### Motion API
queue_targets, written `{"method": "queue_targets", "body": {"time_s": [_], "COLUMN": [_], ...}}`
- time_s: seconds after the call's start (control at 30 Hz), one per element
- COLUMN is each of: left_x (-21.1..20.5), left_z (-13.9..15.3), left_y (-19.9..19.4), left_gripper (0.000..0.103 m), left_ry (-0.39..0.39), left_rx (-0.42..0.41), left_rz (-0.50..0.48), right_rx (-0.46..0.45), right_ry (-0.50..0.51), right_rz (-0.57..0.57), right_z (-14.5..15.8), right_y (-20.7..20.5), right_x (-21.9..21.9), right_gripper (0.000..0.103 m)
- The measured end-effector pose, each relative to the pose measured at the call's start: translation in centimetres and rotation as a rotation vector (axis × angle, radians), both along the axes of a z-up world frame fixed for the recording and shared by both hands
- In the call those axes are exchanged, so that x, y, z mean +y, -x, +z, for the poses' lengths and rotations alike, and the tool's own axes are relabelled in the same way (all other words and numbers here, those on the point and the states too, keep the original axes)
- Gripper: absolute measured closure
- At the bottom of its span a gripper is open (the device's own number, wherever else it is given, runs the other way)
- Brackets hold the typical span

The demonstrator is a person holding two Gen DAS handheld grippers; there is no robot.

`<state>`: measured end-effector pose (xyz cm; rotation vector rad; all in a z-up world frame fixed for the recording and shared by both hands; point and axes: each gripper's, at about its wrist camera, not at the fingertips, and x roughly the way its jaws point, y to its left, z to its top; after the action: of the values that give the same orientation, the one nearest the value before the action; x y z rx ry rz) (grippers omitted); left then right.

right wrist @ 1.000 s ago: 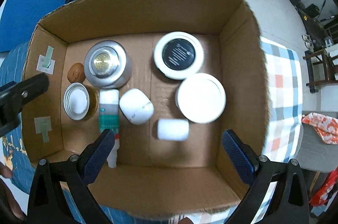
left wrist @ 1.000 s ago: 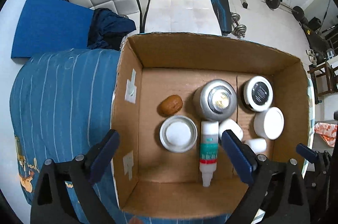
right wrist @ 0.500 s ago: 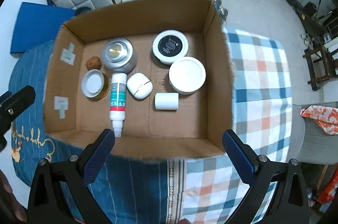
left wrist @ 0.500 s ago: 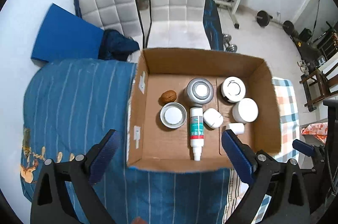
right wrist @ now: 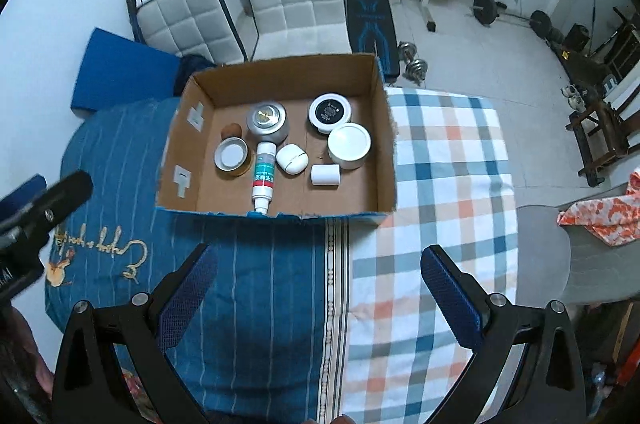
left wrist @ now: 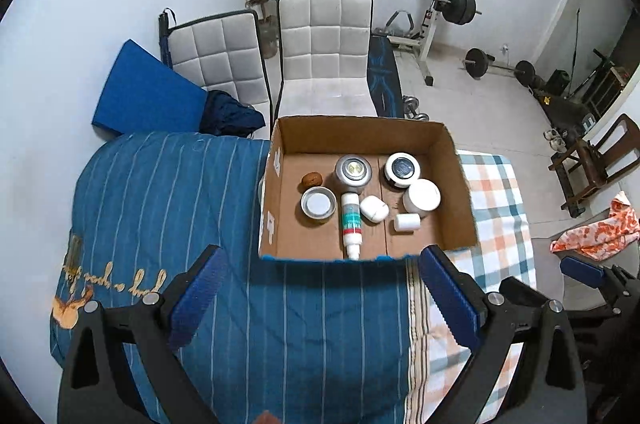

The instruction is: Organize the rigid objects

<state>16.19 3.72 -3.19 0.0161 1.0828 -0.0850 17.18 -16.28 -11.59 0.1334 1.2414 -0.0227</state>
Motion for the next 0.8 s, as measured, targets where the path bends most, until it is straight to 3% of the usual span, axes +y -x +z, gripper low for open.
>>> {"method": "queue_targets", "body": {"time_s": [0.13,0.47,0.8], "left_x": [0.0,0.1,-0.2], "left_z": [2.1,6.6,8.9], "left_y": [2.8,7.7,9.8], "left_gripper": [0.004,0.004,0.0], "left_ry": [0.001,0.043,0.031], "left_rx": [-0.025,-0.081,-0.137], "left_rz": [-0.002,-0.018,-0.022], "right_rx": [-0.032,-0.089,-0.16], "right_ry": [-0.033,-0.008,0.052], "right_rz": [-0.014,0.028,0.001], "right_z": [2.5,7.5,10.7], "right_y": [2.8,9.6,11.9], "right_x": [-0.6,0.3,-0.6], "right_gripper": [0.0,0.0,0.0]}}
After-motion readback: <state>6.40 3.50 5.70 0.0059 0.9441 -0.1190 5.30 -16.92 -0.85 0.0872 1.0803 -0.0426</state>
